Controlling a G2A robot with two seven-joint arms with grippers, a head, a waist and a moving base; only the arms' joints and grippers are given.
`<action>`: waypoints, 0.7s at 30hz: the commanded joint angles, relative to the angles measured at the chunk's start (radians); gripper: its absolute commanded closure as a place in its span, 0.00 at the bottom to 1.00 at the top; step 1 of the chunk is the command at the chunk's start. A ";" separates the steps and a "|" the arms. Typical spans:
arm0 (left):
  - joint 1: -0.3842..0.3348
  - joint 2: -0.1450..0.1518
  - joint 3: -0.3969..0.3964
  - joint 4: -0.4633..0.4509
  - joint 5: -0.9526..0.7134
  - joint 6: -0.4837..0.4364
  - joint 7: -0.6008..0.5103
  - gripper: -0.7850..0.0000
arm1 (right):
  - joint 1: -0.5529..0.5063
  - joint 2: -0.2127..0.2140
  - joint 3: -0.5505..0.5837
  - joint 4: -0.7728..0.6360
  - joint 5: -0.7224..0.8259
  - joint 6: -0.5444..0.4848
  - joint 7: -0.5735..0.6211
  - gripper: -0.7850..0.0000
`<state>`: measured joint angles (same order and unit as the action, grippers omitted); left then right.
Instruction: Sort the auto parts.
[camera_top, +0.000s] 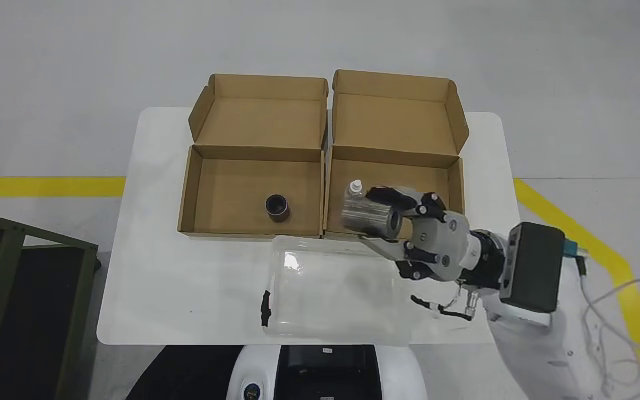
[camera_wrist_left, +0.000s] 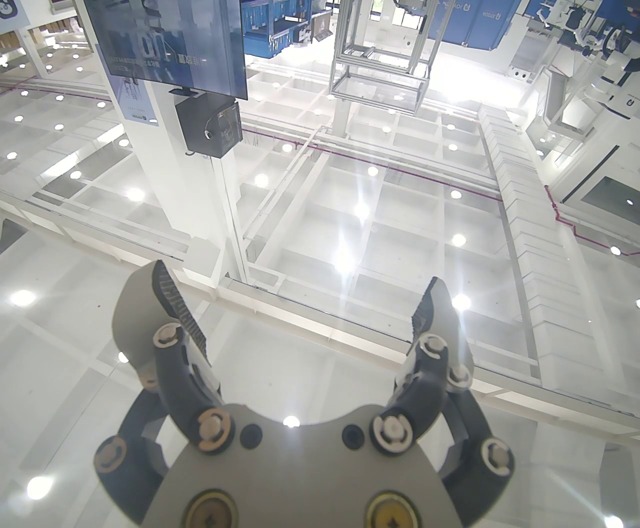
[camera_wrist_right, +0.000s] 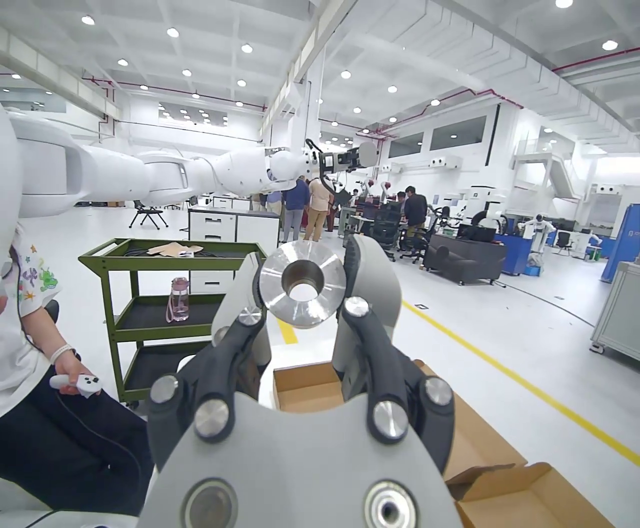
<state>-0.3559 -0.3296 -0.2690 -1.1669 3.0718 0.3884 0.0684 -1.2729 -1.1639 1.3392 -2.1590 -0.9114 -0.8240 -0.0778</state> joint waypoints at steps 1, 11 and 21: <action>0.000 0.000 0.000 0.000 0.000 0.000 0.000 0.00 | 0.002 0.000 -0.002 0.000 0.005 0.002 0.001 1.00; 0.000 0.000 0.000 0.000 0.000 0.000 0.000 0.00 | 0.027 -0.002 -0.045 0.033 -0.016 0.031 0.044 1.00; 0.000 0.000 0.000 0.000 0.000 0.000 0.000 0.00 | 0.088 -0.012 -0.164 0.102 -0.073 0.068 0.140 1.00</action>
<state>-0.3559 -0.3296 -0.2690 -1.1669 3.0718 0.3884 0.0684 -1.1947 -1.1745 1.1917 -2.0660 -0.9759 -0.7601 0.0504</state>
